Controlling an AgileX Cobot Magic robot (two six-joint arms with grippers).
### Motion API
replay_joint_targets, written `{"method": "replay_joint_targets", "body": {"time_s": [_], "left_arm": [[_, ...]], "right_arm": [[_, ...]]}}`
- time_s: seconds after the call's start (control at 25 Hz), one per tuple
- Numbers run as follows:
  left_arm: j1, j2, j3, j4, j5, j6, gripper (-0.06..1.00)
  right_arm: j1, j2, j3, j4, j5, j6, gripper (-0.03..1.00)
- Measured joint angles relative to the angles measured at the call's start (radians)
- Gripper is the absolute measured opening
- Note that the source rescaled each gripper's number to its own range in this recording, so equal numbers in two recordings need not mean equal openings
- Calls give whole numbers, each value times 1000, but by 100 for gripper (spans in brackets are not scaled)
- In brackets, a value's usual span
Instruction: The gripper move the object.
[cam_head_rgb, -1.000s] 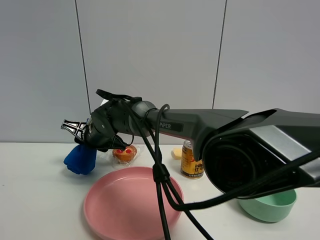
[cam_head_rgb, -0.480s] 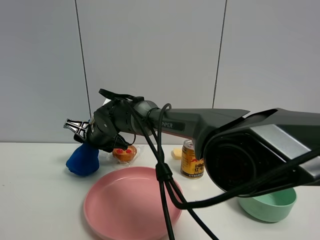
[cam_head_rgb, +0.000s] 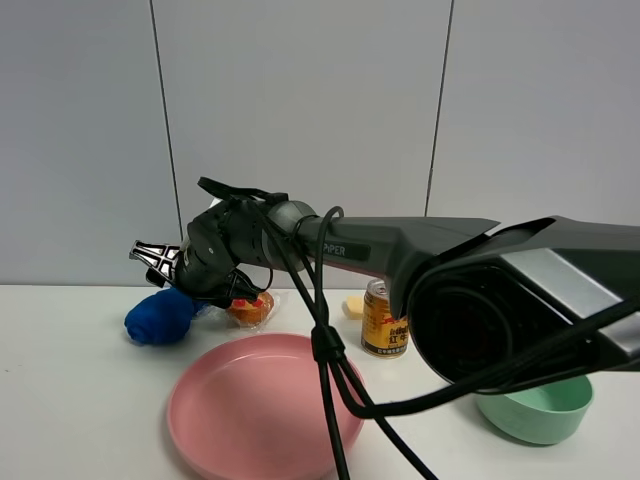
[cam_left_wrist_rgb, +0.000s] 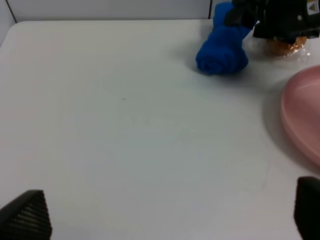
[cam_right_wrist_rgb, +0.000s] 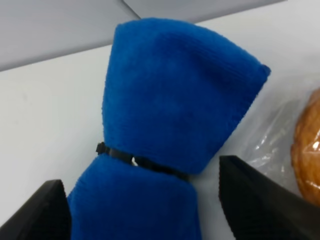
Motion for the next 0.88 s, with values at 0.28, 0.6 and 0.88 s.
{"method": "replay_joint_targets", "body": {"time_s": [0.28,0.6,0.88], "left_arm": [[0,0,0,0,0,0,100],[0,0,0,0,0,0,100],[0,0,0,0,0,0,100]], "right_arm": [[0,-135,0,19,144,-143,37],[0,-436,-2,51,467,-826,71],[-20,-546,-5,-1,730,-978,86]]}}
